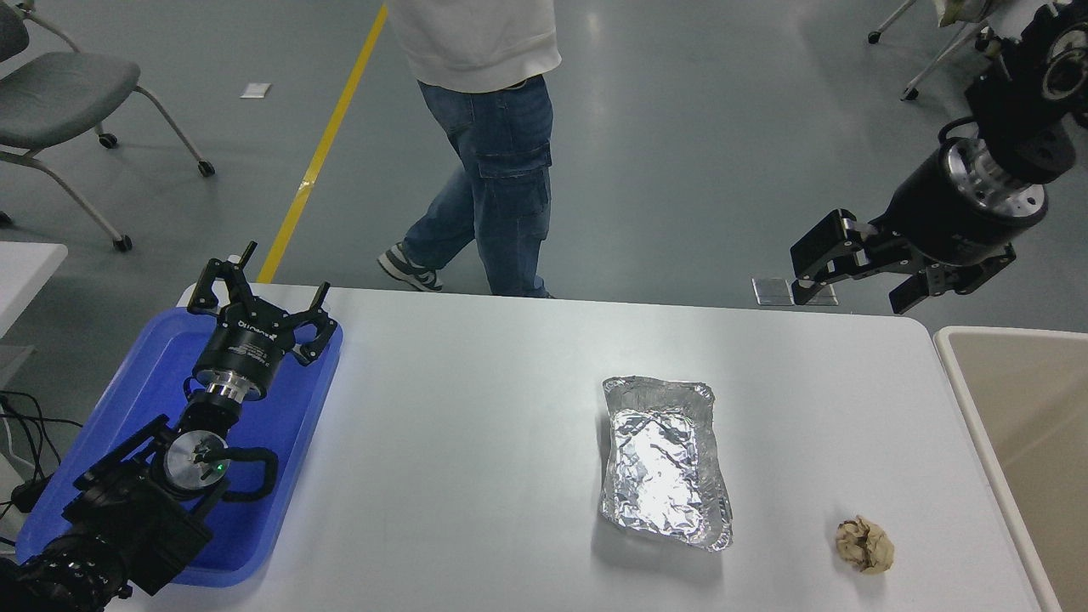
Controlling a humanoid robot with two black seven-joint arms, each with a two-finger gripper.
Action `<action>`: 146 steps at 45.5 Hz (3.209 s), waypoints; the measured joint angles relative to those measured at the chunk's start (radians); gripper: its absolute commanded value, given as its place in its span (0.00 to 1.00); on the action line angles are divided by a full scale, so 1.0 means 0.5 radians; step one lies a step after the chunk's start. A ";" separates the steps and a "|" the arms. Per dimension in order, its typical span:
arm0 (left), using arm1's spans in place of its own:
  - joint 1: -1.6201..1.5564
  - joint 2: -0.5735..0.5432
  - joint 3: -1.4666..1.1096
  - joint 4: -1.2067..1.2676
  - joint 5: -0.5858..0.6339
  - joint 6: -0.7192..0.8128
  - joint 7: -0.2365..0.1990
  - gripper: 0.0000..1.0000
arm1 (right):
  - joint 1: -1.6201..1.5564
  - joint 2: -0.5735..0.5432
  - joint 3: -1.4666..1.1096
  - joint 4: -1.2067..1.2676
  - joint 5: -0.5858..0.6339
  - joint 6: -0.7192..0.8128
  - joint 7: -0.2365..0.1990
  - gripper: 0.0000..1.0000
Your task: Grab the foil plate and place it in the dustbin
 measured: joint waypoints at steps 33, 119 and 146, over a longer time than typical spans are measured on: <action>0.000 0.000 0.000 0.000 -0.001 0.000 0.000 1.00 | -0.014 -0.028 0.010 -0.002 -0.017 0.000 0.000 1.00; 0.000 0.000 -0.001 0.000 -0.002 0.000 -0.001 1.00 | -1.096 0.158 0.333 -0.440 -0.031 -0.400 0.000 1.00; 0.000 0.000 0.000 0.000 -0.002 0.000 -0.001 1.00 | -1.737 0.463 0.615 -0.781 -0.063 -0.818 0.012 0.91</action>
